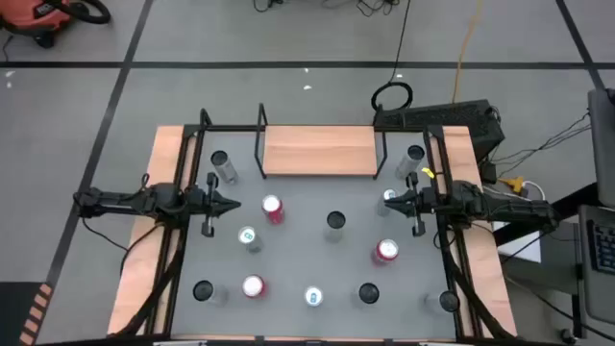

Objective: Place canned beverage on shelf

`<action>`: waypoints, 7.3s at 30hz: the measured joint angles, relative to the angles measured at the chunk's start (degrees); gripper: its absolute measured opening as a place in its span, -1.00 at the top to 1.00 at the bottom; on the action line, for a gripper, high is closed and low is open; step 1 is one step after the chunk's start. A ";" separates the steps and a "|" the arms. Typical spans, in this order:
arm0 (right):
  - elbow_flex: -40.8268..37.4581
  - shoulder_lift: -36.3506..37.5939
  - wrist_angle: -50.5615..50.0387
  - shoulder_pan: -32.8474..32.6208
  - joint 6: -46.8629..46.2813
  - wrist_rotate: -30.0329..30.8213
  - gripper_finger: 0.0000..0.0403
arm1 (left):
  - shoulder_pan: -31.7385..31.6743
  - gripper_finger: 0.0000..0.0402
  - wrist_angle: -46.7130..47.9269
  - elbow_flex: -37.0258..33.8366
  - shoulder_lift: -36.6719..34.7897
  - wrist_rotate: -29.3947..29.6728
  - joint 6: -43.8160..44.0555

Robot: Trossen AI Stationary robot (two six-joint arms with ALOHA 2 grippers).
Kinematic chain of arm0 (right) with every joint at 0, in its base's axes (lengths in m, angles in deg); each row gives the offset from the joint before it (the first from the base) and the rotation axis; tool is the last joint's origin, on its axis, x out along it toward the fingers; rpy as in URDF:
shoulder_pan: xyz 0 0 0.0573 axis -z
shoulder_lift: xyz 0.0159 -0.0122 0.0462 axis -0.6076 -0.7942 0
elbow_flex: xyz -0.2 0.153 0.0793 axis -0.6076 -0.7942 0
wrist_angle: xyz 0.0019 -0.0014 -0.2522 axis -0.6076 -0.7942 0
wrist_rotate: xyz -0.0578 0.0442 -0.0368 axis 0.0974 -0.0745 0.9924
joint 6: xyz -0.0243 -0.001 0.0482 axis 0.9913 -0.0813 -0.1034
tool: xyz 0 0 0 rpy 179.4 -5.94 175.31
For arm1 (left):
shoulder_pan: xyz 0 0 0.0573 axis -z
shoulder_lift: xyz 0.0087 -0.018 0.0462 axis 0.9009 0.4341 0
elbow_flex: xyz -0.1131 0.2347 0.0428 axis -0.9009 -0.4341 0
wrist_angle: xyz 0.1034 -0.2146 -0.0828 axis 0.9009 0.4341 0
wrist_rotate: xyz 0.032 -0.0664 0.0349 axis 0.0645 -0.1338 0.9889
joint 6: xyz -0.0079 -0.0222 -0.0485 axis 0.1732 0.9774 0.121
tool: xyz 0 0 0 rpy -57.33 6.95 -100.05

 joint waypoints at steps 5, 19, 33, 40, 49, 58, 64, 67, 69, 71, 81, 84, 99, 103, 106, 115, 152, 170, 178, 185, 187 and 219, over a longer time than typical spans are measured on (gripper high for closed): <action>0.01 0.00 0.00 0.02 -0.02 0.00 1.00 | 0.00 1.00 0.00 0.00 0.02 0.02 -0.02; 0.01 0.00 0.01 0.01 -0.01 -0.02 1.00 | 0.02 1.00 -0.02 0.00 0.00 0.02 -0.02; 0.00 0.00 0.02 0.00 0.00 -0.02 1.00 | 0.00 1.00 0.00 0.00 0.01 0.02 -0.02; 0.00 0.00 0.01 0.02 0.00 -0.02 1.00 | 0.02 1.00 0.00 0.00 0.00 0.00 -0.02; 0.00 0.00 0.00 0.00 -0.01 -0.02 1.00 | 0.02 1.00 0.00 0.00 0.00 0.00 0.00; 0.00 0.00 0.01 0.01 0.00 -0.01 1.00 | 0.02 1.00 -0.02 0.00 0.00 0.02 0.00; 0.01 0.00 0.01 0.00 -0.01 -0.01 1.00 | 0.00 1.00 -0.02 0.00 0.00 0.00 -0.02; 0.02 0.00 0.00 0.00 -0.02 -0.02 1.00 | 0.02 1.00 -0.02 0.00 0.00 0.00 0.00; 0.02 0.00 0.00 0.00 0.00 0.00 1.00 | 0.01 1.00 0.00 0.00 0.01 0.01 -0.01; 0.02 0.00 0.00 0.01 -0.01 -0.01 1.00 | 0.00 1.00 -0.01 0.00 0.01 0.01 0.00; 0.01 0.00 0.00 0.01 -0.01 -0.01 1.00 | 0.02 1.00 -0.02 0.00 0.00 0.00 0.00; 0.01 0.00 0.00 0.01 -0.01 -0.02 1.00 | 0.00 1.00 0.00 0.00 0.00 0.02 -0.87; 0.01 0.00 0.00 0.01 -0.01 -0.02 1.00 | 0.02 1.00 -0.02 0.00 0.01 0.02 -4.50; 0.01 0.00 0.01 0.00 -0.01 -0.01 1.00 | 0.00 1.00 -0.02 0.00 0.01 0.02 -4.48; 0.01 0.00 0.01 0.01 0.00 0.05 1.00 | 0.01 1.00 -0.02 0.00 0.01 0.02 -4.47; 0.01 0.00 0.02 0.00 0.00 0.07 1.00 | 0.02 1.00 -0.02 0.00 0.01 0.02 -4.48; 0.00 0.00 0.83 0.00 1.83 0.18 1.00 | -0.04 1.00 20.42 25.11 7.41 9.51 6.07; 0.00 0.00 0.46 0.01 -9.64 -0.02 1.00 | -0.04 1.00 40.58 60.94 24.51 9.36 0.63; 0.01 -0.01 0.26 0.01 -11.14 -0.25 1.00 | -0.04 1.00 47.94 67.13 27.54 10.22 1.63; 0.54 -0.06 -0.20 0.02 -11.77 -3.87 1.00 | -0.04 1.00 52.65 64.88 27.51 8.61 5.80; 1.29 -0.39 -0.15 0.00 -11.95 -6.56 1.00 | -0.04 1.00 51.21 63.74 27.47 8.66 6.12; 40.80 -35.06 -22.98 0.00 2.65 2.91 1.00 | -0.04 1.00 50.86 51.67 27.93 24.34 11.81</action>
